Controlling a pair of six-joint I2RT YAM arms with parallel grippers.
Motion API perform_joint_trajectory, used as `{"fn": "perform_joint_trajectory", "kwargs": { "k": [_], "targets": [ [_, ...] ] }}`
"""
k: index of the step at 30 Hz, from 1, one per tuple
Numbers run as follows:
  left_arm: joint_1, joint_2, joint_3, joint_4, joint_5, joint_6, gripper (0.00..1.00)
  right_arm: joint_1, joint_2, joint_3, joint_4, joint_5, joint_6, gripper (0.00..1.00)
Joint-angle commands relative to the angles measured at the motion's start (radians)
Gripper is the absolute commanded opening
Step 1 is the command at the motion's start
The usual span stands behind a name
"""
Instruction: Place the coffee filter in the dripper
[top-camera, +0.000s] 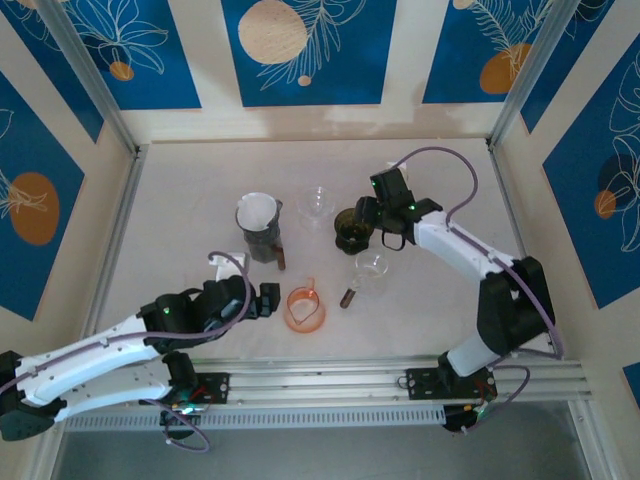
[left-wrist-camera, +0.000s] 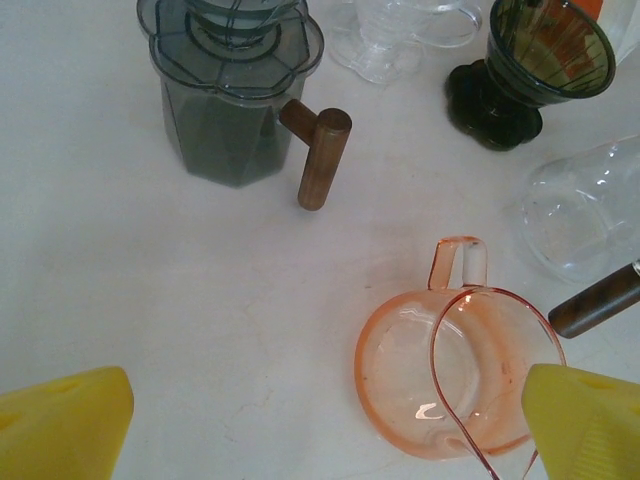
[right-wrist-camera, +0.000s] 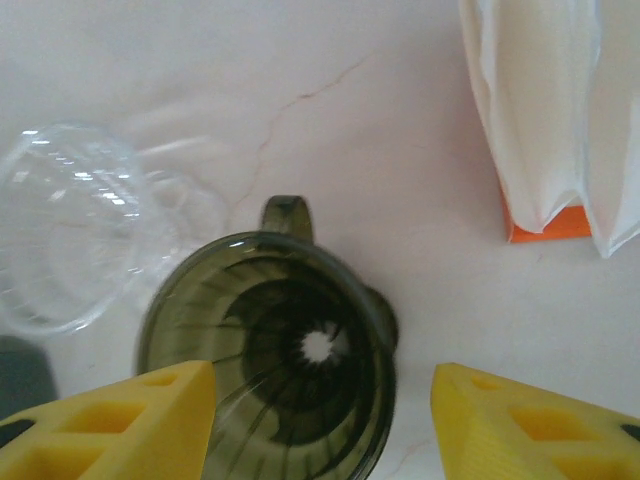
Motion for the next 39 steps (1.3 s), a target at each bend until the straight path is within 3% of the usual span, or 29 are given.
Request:
{"fn": "perform_joint_trajectory", "kwargs": {
  "k": [1, 10, 26, 39],
  "targets": [
    [-0.004, -0.047, -0.027, 0.0, -0.025, -0.023, 1.0, -0.032, 0.07, 0.047, -0.045, -0.044, -0.034, 0.58],
    [-0.004, -0.144, -0.076, -0.035, -0.041, -0.052, 1.0, -0.064, 0.18, 0.091, -0.037, -0.102, -0.008, 0.5],
    [-0.004, -0.175, -0.09, -0.077, -0.077, -0.091, 1.0, -0.065, 0.168, 0.082, -0.024, -0.123, 0.003, 0.05],
    [-0.004, -0.174, -0.092, -0.077, -0.082, -0.1, 1.0, -0.083, -0.074, 0.043, -0.014, -0.119, -0.022, 0.01]
  ]
}}
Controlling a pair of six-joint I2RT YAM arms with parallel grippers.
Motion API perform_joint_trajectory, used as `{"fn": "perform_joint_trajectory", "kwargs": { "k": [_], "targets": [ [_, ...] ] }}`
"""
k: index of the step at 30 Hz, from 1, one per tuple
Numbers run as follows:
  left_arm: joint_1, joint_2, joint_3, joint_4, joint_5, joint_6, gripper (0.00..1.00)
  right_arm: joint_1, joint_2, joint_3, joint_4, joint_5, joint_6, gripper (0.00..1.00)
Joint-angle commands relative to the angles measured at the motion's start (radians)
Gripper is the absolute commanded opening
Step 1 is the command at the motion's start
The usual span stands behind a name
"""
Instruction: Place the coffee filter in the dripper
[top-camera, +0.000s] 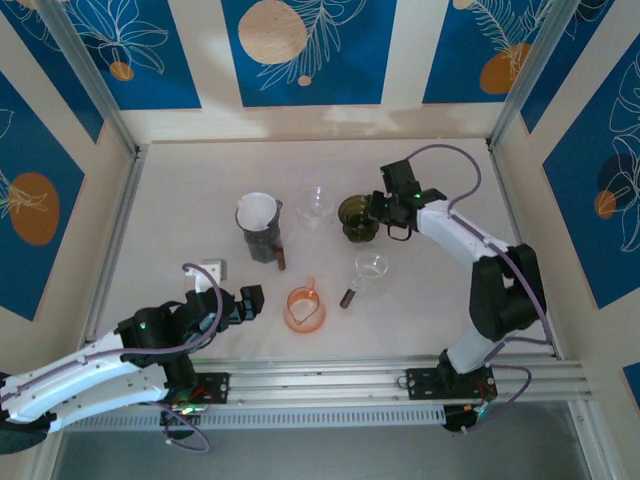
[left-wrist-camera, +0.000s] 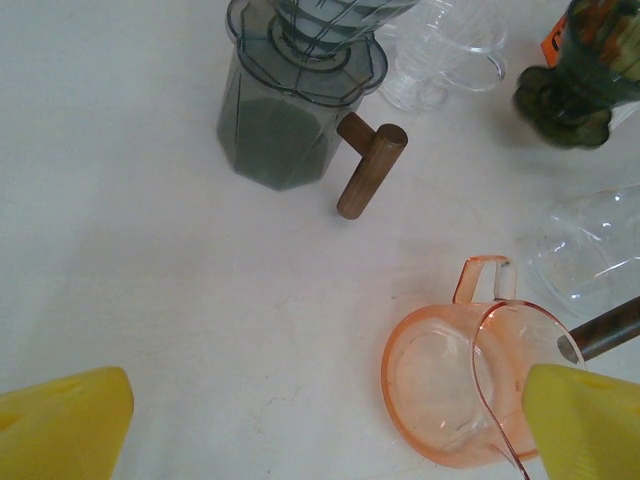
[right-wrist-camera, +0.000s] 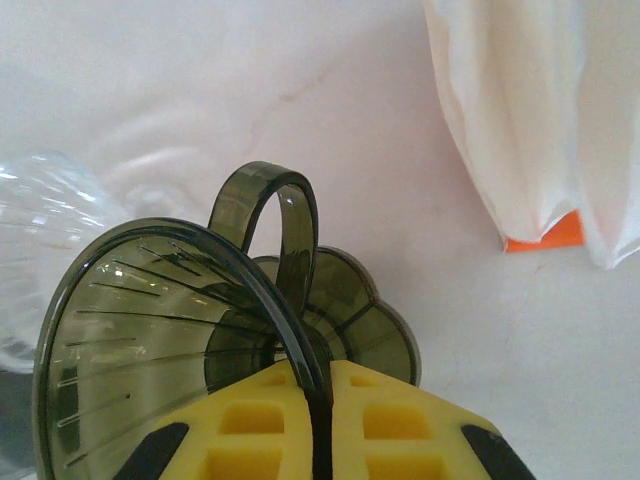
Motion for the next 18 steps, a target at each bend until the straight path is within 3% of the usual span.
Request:
{"fn": "perform_joint_trajectory", "kwargs": {
  "k": [1, 8, 18],
  "targets": [
    [-0.005, -0.003, -0.009, -0.021, -0.028, -0.015, 1.0, -0.003, -0.109, -0.002, 0.01, -0.011, -0.024, 0.01],
    [-0.005, 0.003, 0.006, -0.028, -0.041, -0.004, 1.0, 0.073, -0.286, -0.035, -0.022, -0.061, -0.006, 0.01],
    [-0.005, -0.037, 0.006, -0.047, -0.064, 0.002, 1.0, 0.326, -0.454, -0.089, -0.162, -0.13, 0.042, 0.02]
  ]
}}
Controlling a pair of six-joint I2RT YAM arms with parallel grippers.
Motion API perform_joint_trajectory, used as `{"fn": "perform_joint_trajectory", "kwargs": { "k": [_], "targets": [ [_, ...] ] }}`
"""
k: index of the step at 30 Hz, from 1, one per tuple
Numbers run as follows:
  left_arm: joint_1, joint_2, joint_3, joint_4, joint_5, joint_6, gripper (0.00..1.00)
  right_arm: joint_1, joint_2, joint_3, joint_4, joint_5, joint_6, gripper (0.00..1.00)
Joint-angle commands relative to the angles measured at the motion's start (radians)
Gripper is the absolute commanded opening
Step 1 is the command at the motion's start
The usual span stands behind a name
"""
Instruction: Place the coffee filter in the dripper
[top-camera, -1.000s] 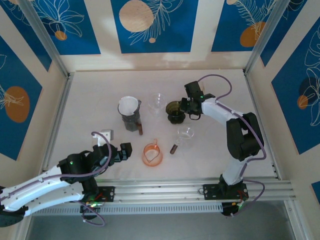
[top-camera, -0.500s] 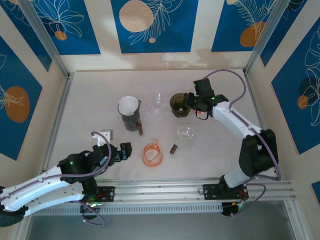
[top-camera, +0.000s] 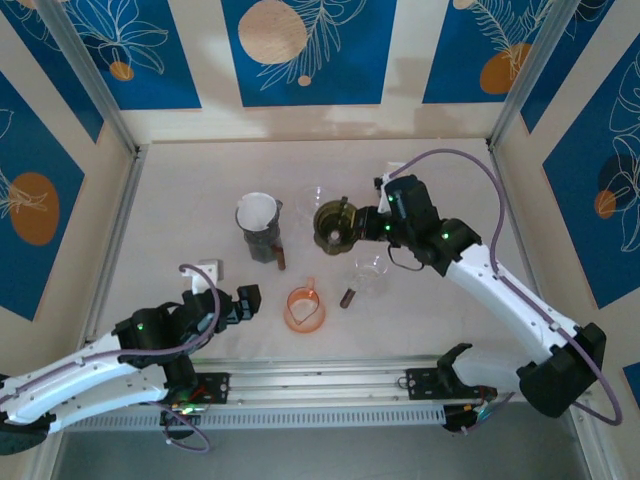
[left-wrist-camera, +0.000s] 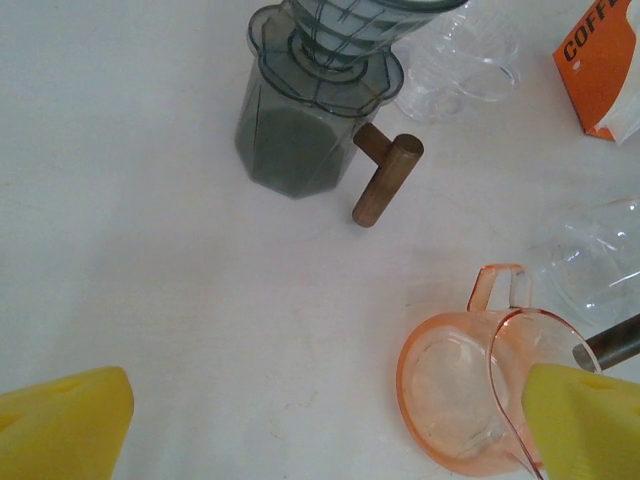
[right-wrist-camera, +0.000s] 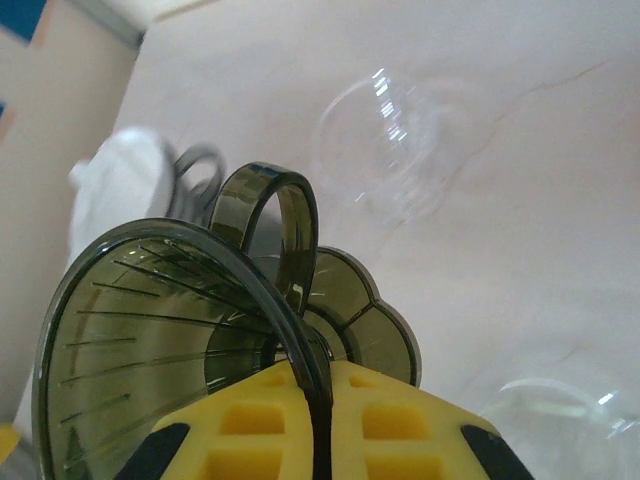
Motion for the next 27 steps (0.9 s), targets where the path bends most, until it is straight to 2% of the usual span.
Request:
{"fn": "perform_joint_trajectory", "kwargs": {
  "k": [1, 9, 18, 27],
  "targets": [
    [-0.004, -0.018, 0.005, -0.02, -0.034, 0.001, 1.0, 0.068, -0.026, -0.018, -0.07, -0.063, 0.039, 0.02],
    [-0.004, -0.017, -0.018, -0.008, -0.035, -0.011, 1.0, 0.191, 0.047, -0.04, -0.067, -0.084, 0.092, 0.02],
    [-0.004, -0.024, -0.018, -0.024, -0.037, -0.018, 1.0, 0.256, 0.141, -0.038, -0.032, -0.097, 0.105, 0.02],
    [-0.003, -0.027, -0.027, -0.022, -0.039, -0.022, 1.0, 0.289, 0.168, -0.063, -0.017, -0.082, 0.114, 0.02]
  ]
}}
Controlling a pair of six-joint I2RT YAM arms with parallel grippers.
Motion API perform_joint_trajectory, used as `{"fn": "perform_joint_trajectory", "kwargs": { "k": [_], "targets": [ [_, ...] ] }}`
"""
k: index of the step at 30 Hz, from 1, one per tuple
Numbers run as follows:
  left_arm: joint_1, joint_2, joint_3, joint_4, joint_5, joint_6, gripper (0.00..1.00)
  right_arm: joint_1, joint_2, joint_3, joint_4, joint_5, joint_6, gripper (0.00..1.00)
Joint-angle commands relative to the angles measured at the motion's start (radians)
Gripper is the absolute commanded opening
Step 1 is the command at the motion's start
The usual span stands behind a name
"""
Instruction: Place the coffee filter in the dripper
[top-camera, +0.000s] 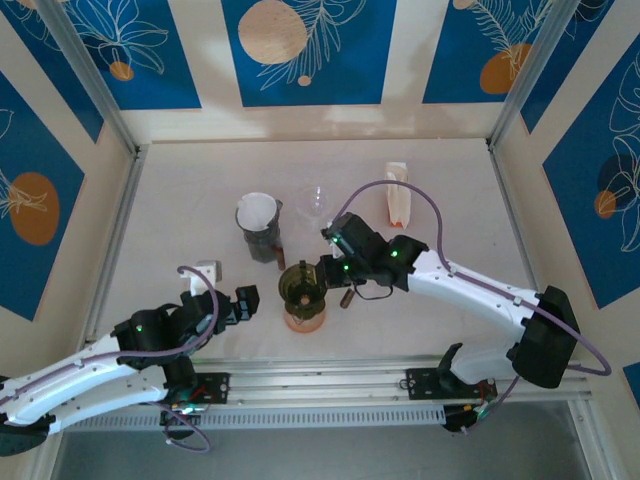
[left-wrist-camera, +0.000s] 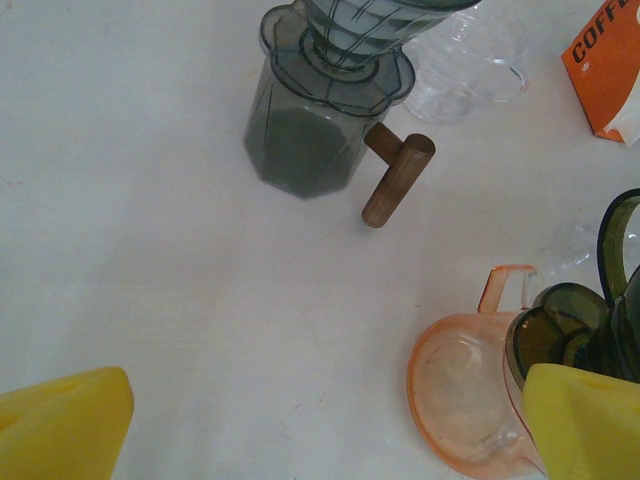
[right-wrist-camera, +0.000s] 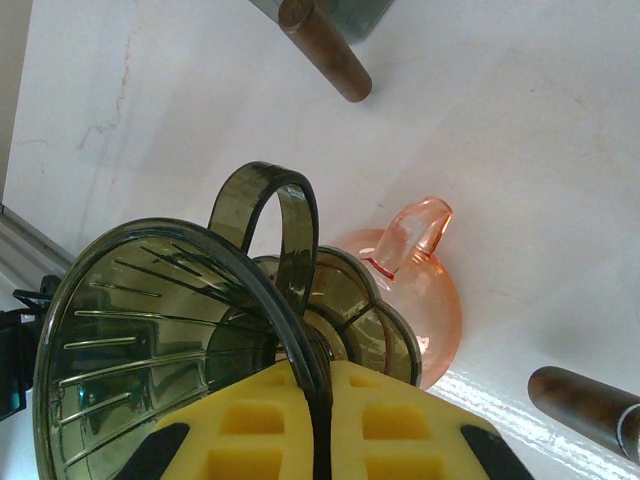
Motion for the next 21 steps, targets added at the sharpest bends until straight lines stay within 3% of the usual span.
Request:
{"fn": "perform_joint_trajectory", "kwargs": {
  "k": [1, 11, 15, 21],
  "targets": [
    [-0.004, -0.014, -0.011, -0.018, -0.03, -0.02, 1.0, 0.008, 0.005, -0.021, 0.038, -0.015, 0.024, 0.02],
    [-0.004, -0.02, -0.017, -0.02, -0.03, -0.025, 1.0, 0.024, 0.011, -0.042, 0.05, 0.03, 0.007, 0.03],
    [-0.003, -0.022, -0.018, -0.021, -0.03, -0.026, 1.0, 0.032, 0.003, -0.05, 0.051, 0.041, 0.004, 0.09],
    [-0.004, -0.02, -0.02, -0.015, -0.027, -0.026, 1.0, 0.047, -0.003, -0.054, 0.053, 0.049, 0.004, 0.41]
  ]
}}
